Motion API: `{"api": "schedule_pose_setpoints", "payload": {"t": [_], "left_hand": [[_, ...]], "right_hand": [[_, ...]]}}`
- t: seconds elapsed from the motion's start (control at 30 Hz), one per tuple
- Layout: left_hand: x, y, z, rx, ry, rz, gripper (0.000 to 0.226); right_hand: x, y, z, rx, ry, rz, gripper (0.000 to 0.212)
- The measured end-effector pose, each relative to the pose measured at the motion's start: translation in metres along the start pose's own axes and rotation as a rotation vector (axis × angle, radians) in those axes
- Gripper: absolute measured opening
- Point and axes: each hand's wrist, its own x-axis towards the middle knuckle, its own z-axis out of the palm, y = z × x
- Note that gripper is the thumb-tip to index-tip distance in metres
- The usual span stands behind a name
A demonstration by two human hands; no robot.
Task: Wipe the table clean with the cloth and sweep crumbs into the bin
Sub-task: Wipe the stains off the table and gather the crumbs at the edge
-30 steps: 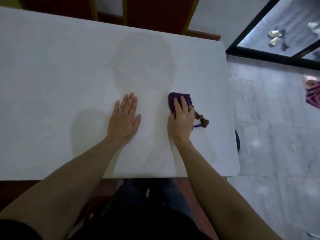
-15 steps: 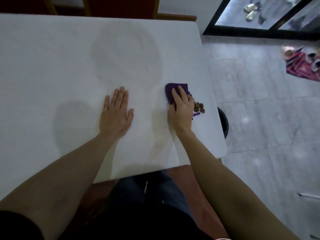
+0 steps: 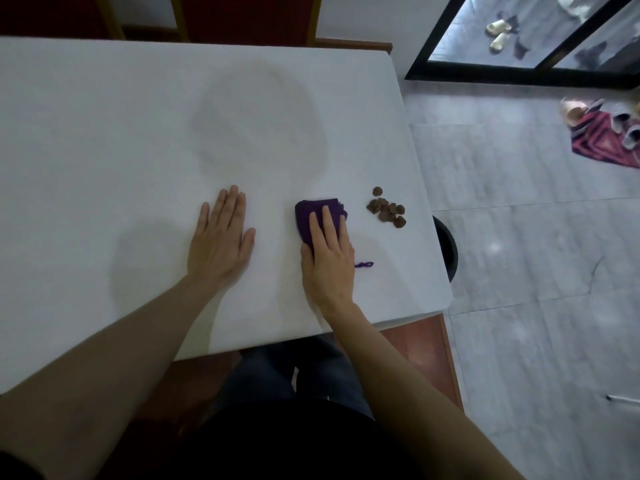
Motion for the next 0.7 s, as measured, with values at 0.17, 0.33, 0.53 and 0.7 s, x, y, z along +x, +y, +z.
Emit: {"api": "schedule_pose_setpoints", "payload": {"t": [0.17, 0.33, 0.53, 0.7], "left_hand": [[-0.007, -0.002, 0.002, 0.032, -0.005, -0.017, 0.069], [-0.008, -0.001, 0.003, 0.043, -0.010, -0.021, 0.069], [-0.006, -0.004, 0.002, 0.044, -0.021, -0.028, 0.069], [-0.008, -0.004, 0.000, 0.010, -0.016, -0.019, 0.069]], "right_hand": [[0.005, 0.001, 0.002, -0.101, 0.002, -0.030, 0.055], [0.011, -0.002, 0.005, -0.145, -0.007, -0.030, 0.059], [0.013, -0.004, 0.002, -0.140, -0.051, -0.042, 0.062], [0.013, 0.000, -0.008, -0.057, -0.115, -0.062, 0.064]]}}
